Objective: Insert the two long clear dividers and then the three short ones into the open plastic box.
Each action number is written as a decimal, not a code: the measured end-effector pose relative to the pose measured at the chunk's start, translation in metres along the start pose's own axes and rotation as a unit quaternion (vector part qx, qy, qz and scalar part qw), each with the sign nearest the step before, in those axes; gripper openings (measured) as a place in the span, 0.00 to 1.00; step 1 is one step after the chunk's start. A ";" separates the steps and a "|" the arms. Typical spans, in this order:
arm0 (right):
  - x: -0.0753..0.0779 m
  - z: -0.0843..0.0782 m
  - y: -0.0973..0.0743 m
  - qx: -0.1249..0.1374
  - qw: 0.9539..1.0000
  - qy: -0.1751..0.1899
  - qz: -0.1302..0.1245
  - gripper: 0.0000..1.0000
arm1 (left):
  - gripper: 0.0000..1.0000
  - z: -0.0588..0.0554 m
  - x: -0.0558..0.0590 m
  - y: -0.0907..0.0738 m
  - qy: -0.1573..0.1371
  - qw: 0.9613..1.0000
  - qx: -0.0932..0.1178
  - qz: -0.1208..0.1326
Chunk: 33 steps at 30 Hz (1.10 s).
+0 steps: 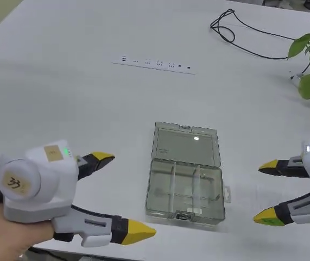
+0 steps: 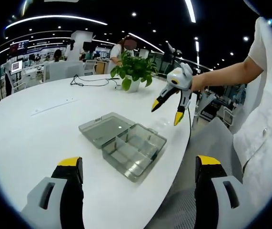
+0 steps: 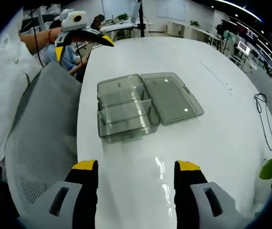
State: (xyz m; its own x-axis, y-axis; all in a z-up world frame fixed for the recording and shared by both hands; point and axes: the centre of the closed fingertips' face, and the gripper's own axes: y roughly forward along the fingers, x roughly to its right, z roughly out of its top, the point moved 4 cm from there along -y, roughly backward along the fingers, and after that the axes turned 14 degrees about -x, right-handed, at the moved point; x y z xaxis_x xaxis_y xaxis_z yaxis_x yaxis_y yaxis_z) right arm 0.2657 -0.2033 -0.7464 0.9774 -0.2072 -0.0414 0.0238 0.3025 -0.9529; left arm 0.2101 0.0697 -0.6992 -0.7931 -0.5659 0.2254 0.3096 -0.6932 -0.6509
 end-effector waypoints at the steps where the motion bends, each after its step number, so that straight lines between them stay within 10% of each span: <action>1: 0.002 -0.003 0.004 -0.009 1.000 -0.005 0.001 0.63 | 1.00 -0.001 -0.001 0.000 -0.001 1.000 -0.001 -0.001; 13: 0.021 -0.017 0.045 -0.086 0.994 -0.065 0.003 0.52 | 1.00 0.000 -0.004 0.005 0.000 1.000 -0.008 -0.008; 33: 0.034 -0.028 0.064 -0.125 0.987 -0.100 -0.008 0.41 | 0.99 0.000 -0.007 0.007 -0.007 1.000 -0.007 -0.012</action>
State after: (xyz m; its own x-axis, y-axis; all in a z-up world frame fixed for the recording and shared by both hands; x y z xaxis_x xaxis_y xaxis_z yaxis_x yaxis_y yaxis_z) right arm 0.2944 -0.2174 -0.8175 0.9998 -0.0151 0.0113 0.0122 0.0561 -0.9984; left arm 0.2174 0.0685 -0.7053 -0.7929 -0.5557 0.2501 0.2835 -0.6997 -0.6558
